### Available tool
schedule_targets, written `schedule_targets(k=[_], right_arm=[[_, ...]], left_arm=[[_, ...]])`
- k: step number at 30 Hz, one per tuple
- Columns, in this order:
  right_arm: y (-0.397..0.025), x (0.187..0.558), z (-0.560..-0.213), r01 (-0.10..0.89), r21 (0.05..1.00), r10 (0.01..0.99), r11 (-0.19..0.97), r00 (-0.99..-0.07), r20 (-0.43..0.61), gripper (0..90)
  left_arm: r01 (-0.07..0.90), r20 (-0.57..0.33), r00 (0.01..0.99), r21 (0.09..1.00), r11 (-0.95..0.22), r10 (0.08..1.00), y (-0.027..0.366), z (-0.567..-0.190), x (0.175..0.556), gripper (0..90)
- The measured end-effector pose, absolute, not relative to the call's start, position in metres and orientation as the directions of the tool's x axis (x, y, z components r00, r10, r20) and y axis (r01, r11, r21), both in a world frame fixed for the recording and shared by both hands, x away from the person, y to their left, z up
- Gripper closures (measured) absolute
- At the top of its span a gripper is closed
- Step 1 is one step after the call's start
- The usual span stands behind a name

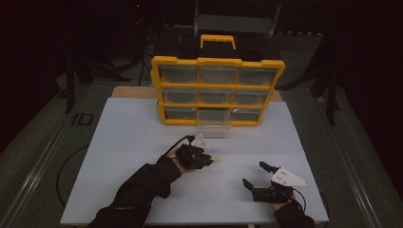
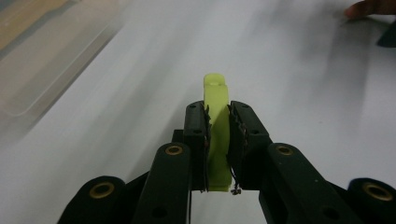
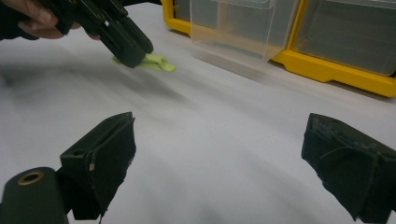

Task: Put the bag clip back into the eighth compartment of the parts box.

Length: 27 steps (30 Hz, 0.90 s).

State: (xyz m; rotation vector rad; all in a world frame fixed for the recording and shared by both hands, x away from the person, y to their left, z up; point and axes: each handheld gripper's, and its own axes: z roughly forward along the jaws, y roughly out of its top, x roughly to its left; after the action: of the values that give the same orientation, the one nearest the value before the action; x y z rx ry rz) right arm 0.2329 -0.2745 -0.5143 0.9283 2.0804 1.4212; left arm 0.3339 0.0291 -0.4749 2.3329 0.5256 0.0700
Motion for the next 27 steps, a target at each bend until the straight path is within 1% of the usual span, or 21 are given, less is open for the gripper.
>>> schedule_targets(k=[4, 6, 11, 16, 27], right_arm=[[-0.275, 0.233, -0.514, 0.277, 0.931, 0.742, 0.239, -0.671, 0.009, 9.7], [-0.274, 0.233, -0.514, 0.276, 0.931, 0.741, 0.239, -0.671, 0.009, 9.7], [-0.274, 0.233, -0.515, 0.28, 0.93, 0.742, 0.24, -0.671, 0.011, 9.7], [-0.275, 0.233, -0.514, 0.278, 0.931, 0.742, 0.238, -0.67, 0.01, 9.7], [-0.274, 0.233, -0.514, 0.276, 0.931, 0.742, 0.239, -0.671, 0.008, 9.7]], left_arm=[[0.331, -0.084, 0.922, 0.676, -0.658, 0.378, 0.032, -0.467, 0.333, 79.0], [0.334, -0.097, 0.923, 0.684, -0.648, 0.373, 0.034, -0.464, 0.333, 79.0], [0.312, -0.087, 0.932, 0.687, -0.656, 0.353, 0.036, -0.454, 0.335, 79.0], [0.303, -0.097, 0.938, 0.701, -0.646, 0.334, 0.038, -0.444, 0.338, 79.0], [0.27, -0.079, 0.948, 0.712, -0.648, 0.308, 0.041, -0.425, 0.342, 79.0]])
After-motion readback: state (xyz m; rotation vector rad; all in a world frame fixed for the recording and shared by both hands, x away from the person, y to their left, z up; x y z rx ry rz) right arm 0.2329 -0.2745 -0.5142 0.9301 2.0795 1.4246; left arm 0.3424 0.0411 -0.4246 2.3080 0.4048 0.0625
